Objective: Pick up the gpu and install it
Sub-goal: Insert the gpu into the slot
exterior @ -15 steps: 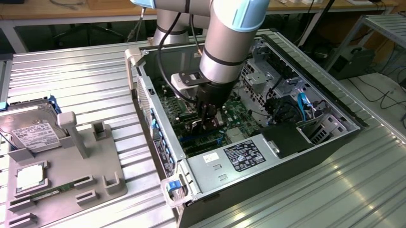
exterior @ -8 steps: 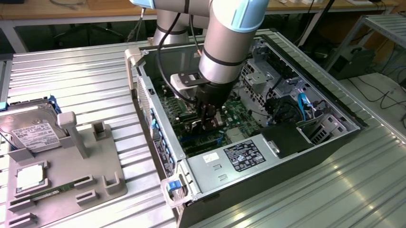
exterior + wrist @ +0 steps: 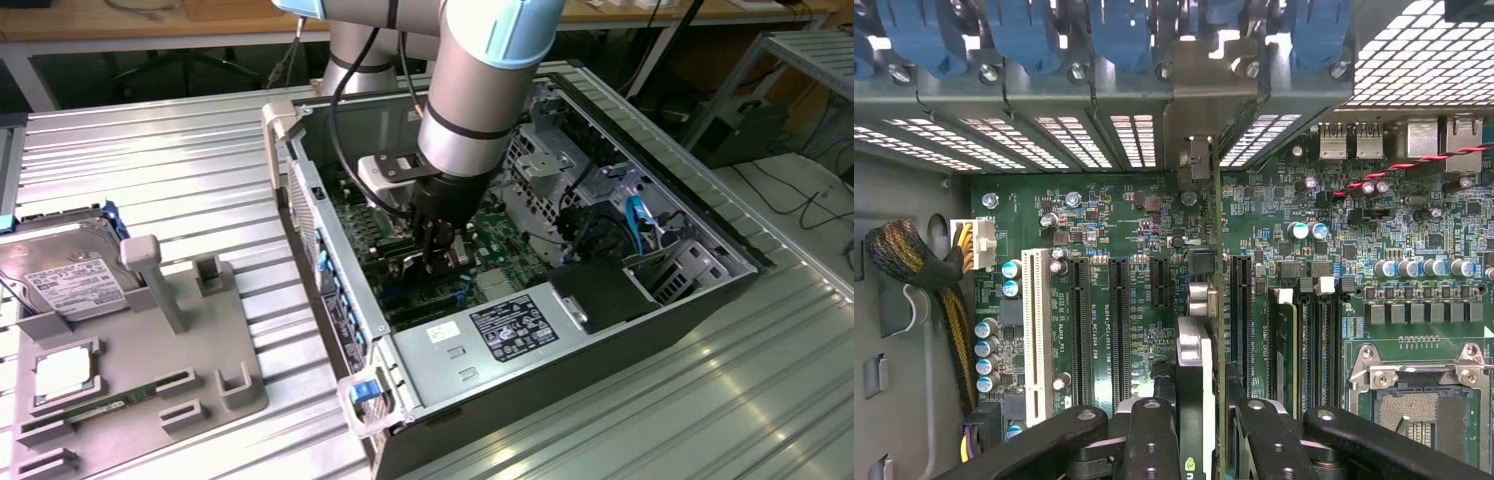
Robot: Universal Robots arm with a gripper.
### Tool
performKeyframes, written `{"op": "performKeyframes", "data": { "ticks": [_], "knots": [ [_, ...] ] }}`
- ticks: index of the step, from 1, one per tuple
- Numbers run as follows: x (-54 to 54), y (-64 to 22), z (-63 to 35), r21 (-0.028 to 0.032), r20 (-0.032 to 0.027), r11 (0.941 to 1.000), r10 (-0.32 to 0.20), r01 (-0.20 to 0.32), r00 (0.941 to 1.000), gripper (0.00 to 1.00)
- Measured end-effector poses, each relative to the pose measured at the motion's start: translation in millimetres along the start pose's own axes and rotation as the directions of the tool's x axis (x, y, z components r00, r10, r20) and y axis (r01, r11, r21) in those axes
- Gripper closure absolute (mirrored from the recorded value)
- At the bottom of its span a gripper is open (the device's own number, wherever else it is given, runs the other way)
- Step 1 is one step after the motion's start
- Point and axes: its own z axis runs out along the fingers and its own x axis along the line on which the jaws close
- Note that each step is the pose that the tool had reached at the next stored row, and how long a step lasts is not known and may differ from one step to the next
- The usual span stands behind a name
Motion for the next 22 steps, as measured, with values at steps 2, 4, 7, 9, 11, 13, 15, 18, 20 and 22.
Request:
{"op": "performKeyframes", "data": {
  "ticks": [2, 4, 7, 9, 11, 13, 15, 18, 20, 22],
  "knots": [
    [0.0, 0.0, 0.0, 0.0, 0.0, 1.0, 0.0, 0.0, 1.0, 0.72],
    [0.0, 0.0, 0.0, 0.0, 0.0001, 1.0, 0.0, 0.0, 1.0, 0.72],
    [0.0, 0.0, 0.8, 0.0, 0.0001, 1.0, 0.0, 0.0, 1.0, 0.72],
    [0.0, -0.1, 1.6, 0.0001, 0.0, 1.0, 0.0, 0.0, 1.0, 0.72],
    [0.0, -0.1, 3.0, 0.0001, 0.0005, 1.0, 0.0, 0.0, 1.0, 0.72],
    [0.0, -0.2, 4.0, -0.0002, -0.0003, 1.0, 0.0, 0.0, 1.0, 0.72],
    [0.2, -0.3, 6.5, -0.0004, -0.001, 1.0, 0.0, 0.0, 1.0, 0.72],
    [0.0, -0.3, 7.1, -0.0001, 0.0001, 1.0, 0.0, 0.0, 1.0, 0.72],
    [0.0, -0.3, 7.1, 0.0, 0.0, 1.0, 0.0, 0.0, 1.0, 0.72],
    [0.0, -0.3, 7.1, 0.0, 0.0, 1.0, 0.0, 0.0, 1.0, 0.72]
  ]
}}
